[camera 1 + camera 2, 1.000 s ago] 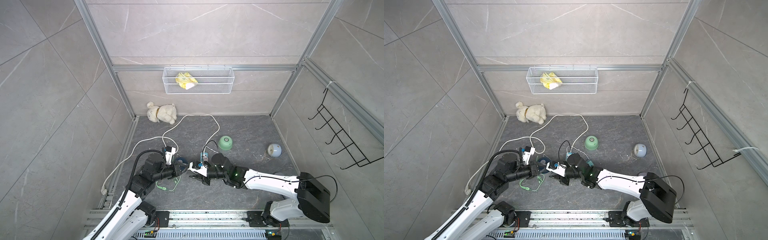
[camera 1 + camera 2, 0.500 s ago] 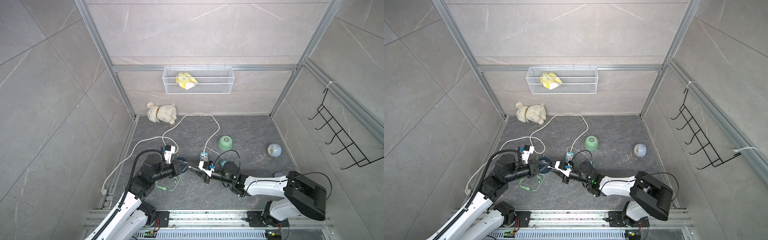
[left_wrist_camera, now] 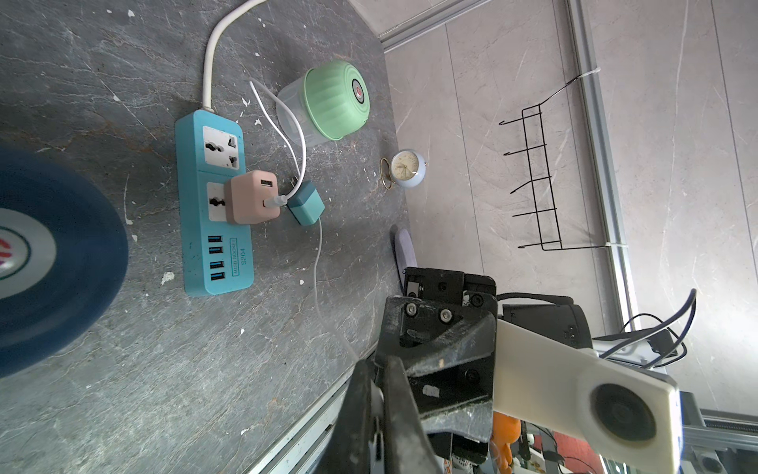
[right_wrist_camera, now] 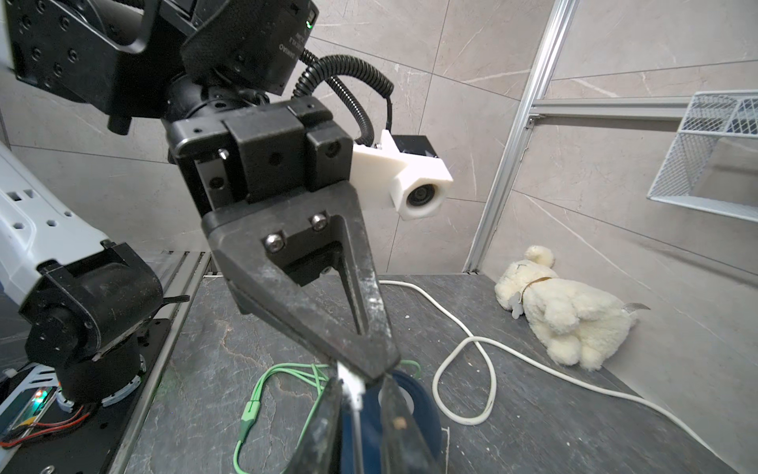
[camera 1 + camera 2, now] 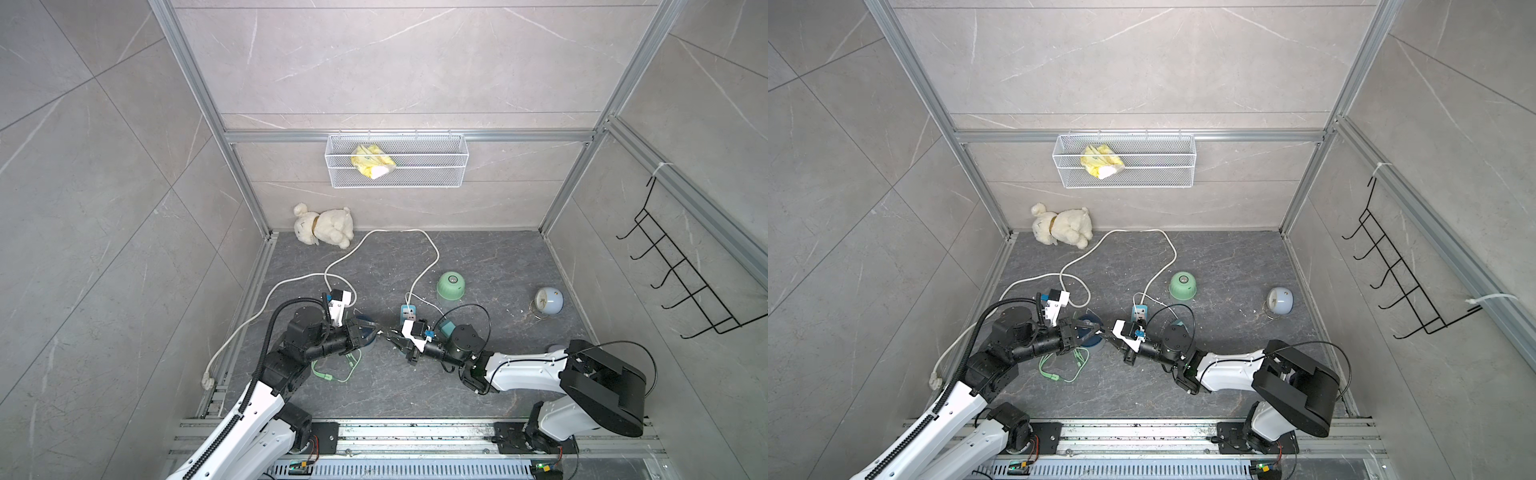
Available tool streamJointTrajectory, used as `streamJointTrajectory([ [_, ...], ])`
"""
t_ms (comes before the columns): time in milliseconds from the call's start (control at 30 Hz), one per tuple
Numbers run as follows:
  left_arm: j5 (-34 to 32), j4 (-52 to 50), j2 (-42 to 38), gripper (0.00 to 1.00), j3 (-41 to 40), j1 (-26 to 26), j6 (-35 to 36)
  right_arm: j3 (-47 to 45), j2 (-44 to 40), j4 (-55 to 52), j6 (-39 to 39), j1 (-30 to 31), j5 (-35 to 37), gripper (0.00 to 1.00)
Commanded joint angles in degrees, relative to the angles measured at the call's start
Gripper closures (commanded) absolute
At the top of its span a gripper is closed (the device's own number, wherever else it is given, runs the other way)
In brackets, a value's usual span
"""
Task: Charge the cordless meat grinders
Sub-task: Pick up the charging cable from the center of the board.
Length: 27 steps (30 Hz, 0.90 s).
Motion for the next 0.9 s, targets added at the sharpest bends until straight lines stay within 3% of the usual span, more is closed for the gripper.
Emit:
streamJointTrajectory([
  [0, 2.1, 2.2, -0.9, 1.00, 0.4, 0.1, -0.9, -0.6, 0.4, -0.7, -0.1, -0.3, 0.2, 0.77],
  [867, 2.9, 2.1, -0.7, 1.00, 0.5, 0.1, -0.6, 1.0, 1.2, -1.3, 0.5, -0.8, -2.6, 0.85],
])
